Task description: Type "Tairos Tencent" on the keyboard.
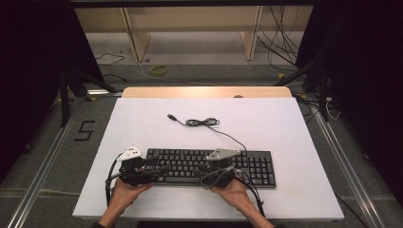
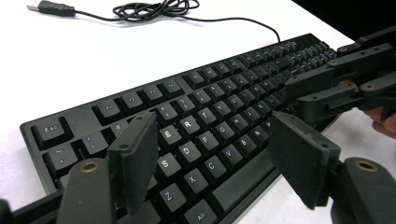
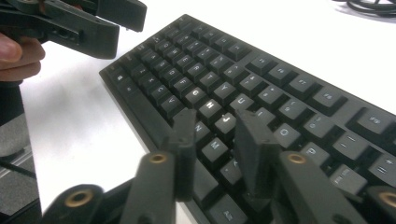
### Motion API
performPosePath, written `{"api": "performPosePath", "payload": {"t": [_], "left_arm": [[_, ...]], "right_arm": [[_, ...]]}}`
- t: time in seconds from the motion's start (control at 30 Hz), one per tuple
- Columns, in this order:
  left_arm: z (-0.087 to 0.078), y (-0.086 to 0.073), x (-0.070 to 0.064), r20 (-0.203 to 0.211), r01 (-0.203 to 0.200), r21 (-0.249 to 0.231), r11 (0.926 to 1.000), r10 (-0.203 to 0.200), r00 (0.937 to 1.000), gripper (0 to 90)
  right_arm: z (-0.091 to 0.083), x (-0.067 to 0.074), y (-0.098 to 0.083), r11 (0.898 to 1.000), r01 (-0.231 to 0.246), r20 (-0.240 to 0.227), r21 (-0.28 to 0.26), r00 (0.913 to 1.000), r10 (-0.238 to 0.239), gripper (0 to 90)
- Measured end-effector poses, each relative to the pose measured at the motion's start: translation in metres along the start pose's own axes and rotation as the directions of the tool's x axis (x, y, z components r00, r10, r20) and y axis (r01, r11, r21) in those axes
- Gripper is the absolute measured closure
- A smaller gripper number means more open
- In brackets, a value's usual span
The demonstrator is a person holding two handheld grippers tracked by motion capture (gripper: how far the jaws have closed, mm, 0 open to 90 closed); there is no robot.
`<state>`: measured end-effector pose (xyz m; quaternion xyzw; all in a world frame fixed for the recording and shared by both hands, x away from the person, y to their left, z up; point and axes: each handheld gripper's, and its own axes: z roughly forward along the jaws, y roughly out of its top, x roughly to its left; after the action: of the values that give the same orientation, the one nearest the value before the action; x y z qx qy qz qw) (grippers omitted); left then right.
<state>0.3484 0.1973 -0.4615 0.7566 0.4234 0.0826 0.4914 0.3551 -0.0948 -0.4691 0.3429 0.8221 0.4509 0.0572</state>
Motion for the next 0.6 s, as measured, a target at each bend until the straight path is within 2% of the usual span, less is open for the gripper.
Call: {"api": "performPosePath", "payload": {"t": [0.37,0.6], "left_arm": [[0.011,0.007,0.0,-0.005,0.006,0.028,0.9996,-0.006,1.0,33.6],[0.016,0.013,-0.001,-0.011,-0.004,0.039,0.9992,0.005,0.9999,37.8]], "right_arm": [[-0.022,-0.005,-0.004,0.999,-0.015,-0.013,-0.043,0.9998,0.014,54.5],[-0.033,-0.009,-0.008,0.998,-0.03,0.002,-0.058,0.9996,0.03,45.3]]}}
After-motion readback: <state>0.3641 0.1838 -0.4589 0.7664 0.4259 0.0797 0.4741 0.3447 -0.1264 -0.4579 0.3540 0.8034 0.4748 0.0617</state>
